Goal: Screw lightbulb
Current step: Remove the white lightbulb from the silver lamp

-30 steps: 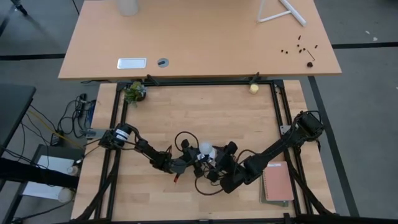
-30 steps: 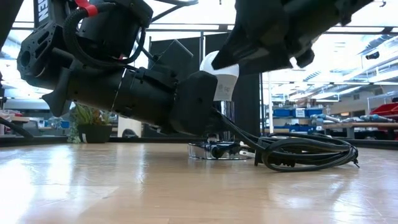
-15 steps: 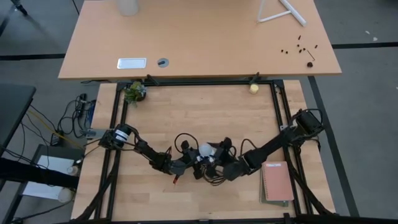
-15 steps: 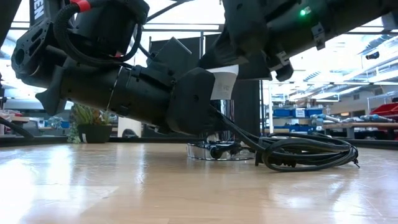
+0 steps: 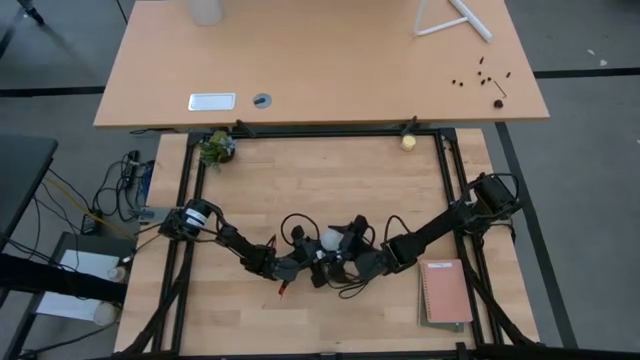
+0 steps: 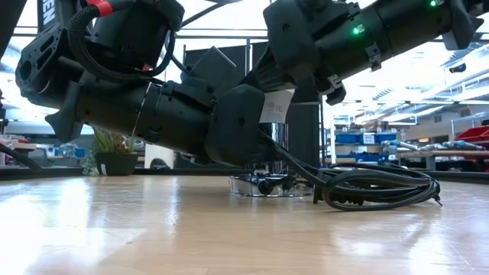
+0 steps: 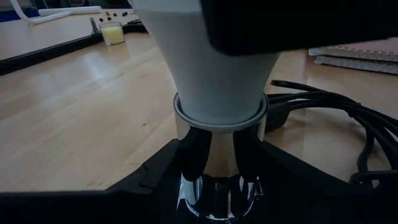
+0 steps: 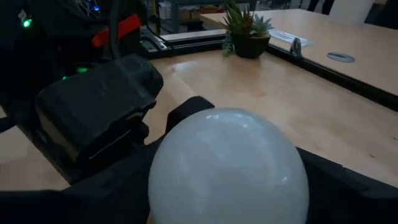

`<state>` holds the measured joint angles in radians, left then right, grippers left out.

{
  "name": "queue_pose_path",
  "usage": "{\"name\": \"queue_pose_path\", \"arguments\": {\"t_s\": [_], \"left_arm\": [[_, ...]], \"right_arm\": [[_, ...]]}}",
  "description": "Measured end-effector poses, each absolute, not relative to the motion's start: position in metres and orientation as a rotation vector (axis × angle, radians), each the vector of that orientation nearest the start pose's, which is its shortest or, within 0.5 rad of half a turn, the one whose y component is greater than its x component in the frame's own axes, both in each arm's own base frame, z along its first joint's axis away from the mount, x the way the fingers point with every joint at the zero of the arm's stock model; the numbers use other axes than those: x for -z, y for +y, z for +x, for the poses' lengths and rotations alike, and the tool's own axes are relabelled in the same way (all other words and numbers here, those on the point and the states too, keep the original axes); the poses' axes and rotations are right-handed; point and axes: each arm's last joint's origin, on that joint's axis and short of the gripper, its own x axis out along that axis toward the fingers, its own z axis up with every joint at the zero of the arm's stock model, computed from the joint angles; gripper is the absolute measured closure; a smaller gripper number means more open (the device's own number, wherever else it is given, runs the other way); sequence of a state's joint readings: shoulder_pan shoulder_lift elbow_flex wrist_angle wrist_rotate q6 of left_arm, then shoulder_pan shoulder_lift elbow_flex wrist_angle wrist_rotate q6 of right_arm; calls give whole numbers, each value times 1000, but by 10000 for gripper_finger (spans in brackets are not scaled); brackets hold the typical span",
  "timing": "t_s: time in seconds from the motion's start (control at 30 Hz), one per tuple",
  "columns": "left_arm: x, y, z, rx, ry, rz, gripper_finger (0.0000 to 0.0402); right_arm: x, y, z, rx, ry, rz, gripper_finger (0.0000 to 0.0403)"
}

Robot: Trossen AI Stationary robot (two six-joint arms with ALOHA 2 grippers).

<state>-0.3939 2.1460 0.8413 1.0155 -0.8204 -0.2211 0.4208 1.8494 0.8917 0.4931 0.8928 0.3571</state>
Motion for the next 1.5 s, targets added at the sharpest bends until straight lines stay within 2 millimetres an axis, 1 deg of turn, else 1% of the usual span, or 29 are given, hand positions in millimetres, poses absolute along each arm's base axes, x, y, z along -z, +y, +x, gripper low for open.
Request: {"name": "queue_pose_path", "arguments": {"t_s": [0.17,0.27,0.5,0.67,0.9,1.13,1.33,1.5], "left_arm": [[-79,-122,350,-447,192,-50,213],[-79,-122,350,-447,193,-50,213],[-79,-123,349,-447,194,-48,213],[-79,-123,349,-444,196,-47,213],[-78,-126,348,-434,203,-29,213],[-78,-128,348,-406,214,7,213],[-79,-130,347,-376,220,33,213],[-79,-133,348,-308,233,61,213]], "right_arm": [[-151,126,337,527,294,60,119],[-151,126,336,527,295,59,132],[-151,127,336,515,312,47,121],[-150,127,336,478,341,15,125],[-153,120,339,337,407,-14,125],[-167,107,338,158,479,-16,127],[-166,97,341,7,535,-1,126],[-168,91,341,-139,575,20,126]]}}
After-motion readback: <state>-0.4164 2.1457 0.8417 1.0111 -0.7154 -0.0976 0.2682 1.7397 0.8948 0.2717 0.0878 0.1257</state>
